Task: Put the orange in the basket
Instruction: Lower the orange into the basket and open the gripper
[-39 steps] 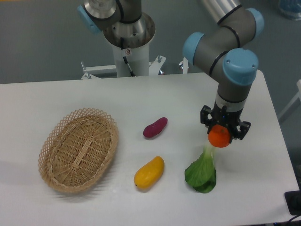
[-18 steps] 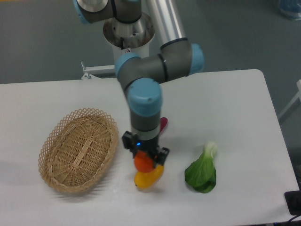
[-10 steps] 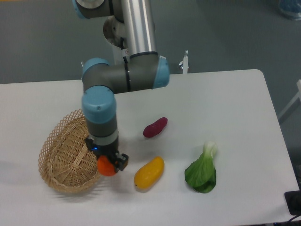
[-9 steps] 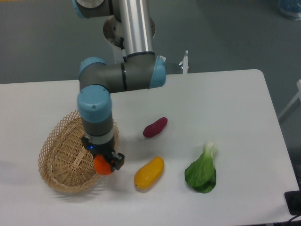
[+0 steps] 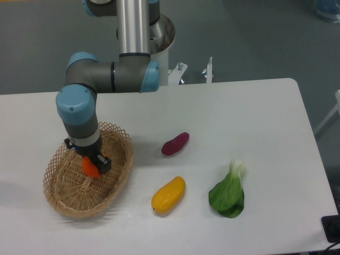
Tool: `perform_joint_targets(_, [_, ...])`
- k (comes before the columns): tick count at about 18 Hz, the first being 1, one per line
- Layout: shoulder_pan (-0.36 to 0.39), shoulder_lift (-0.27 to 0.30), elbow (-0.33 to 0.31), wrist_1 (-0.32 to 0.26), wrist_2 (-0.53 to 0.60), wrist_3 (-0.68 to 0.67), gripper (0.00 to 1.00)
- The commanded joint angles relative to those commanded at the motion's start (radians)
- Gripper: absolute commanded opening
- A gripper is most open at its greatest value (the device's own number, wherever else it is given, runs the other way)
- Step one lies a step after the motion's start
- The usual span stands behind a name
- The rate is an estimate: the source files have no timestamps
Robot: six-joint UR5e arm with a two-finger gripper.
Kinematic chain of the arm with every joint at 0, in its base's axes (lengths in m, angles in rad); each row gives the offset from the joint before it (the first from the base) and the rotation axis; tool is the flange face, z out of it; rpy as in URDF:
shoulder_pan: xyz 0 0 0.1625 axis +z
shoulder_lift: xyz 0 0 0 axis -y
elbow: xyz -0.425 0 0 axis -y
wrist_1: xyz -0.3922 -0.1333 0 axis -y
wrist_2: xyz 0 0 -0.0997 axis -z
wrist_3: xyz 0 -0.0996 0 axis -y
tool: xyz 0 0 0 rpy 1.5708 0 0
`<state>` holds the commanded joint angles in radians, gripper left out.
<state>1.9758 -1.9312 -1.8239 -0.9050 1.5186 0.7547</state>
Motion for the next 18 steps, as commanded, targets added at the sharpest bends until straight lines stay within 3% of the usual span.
perform_joint_targets(2, [0.0,-0.006,-0.009,0.0,0.014,-0.002,0.64])
perform_joint_targets(4, [0.0,-0.006,-0.012,0.003,0.043,0.002,1.0])
perform_joint_targets(9, [0.003,0.009,-0.011,0.047,0.057,-0.014,1.0])
perform_joint_targets(13, [0.037,0.034,-0.052,0.153,0.086,-0.012,1.0])
perform_joint_targets(18, [0.106,0.061,-0.034,0.15,0.207,-0.07,1.0])
